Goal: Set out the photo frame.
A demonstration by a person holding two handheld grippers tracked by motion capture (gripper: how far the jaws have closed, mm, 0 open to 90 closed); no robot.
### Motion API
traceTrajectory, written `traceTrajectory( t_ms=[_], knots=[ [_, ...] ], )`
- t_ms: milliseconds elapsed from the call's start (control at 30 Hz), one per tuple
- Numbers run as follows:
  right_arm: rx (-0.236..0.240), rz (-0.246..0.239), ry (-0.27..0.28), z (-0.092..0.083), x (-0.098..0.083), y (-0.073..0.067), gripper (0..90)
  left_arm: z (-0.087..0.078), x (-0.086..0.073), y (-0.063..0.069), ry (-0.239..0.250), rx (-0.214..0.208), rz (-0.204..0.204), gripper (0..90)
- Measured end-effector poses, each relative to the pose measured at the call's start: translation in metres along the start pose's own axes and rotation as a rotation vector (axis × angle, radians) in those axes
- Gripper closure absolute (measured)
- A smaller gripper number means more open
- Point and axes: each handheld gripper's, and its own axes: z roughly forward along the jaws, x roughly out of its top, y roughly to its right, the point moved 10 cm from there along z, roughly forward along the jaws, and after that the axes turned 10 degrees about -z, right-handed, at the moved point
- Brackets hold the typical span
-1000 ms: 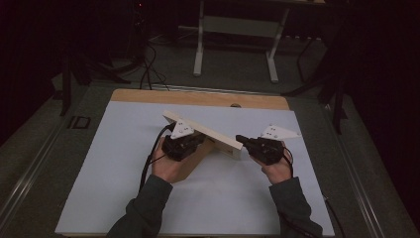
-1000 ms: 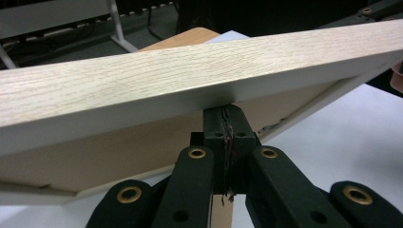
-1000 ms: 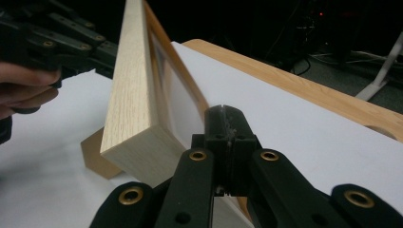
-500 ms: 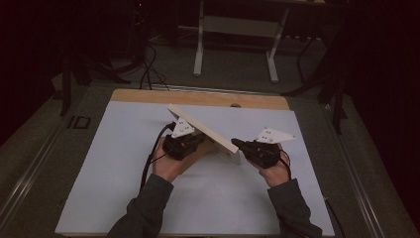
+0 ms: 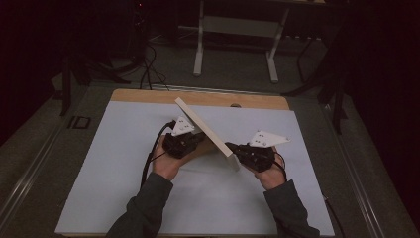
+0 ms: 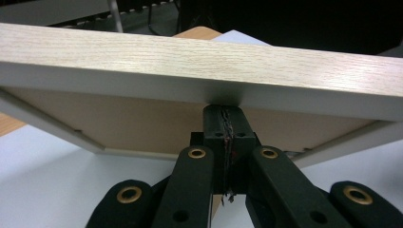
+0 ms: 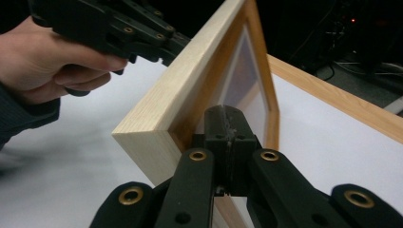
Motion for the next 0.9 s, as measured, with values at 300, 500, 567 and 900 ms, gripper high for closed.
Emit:
traceTrajectory(
  t_ms=[300,500,567,900],
  knots=[
    [0.011,-0.001,0.003,0.003,0.002,-0.003,89.8,0.001,0.001,-0.002,-0.007,-0.006,-0.009,90.0],
    [0.030,-0.008,0.004,0.007,0.004,-0.008,89.8,0.001,0.001,-0.005,-0.013,-0.016,-0.018,90.0],
    [0.034,-0.010,0.004,0.008,0.004,-0.009,89.8,0.001,0.001,-0.006,-0.017,-0.018,-0.017,90.0],
    [0.055,-0.015,0.002,0.017,0.008,-0.016,89.8,0.004,0.002,-0.009,-0.025,-0.036,-0.019,90.0]
  ],
)
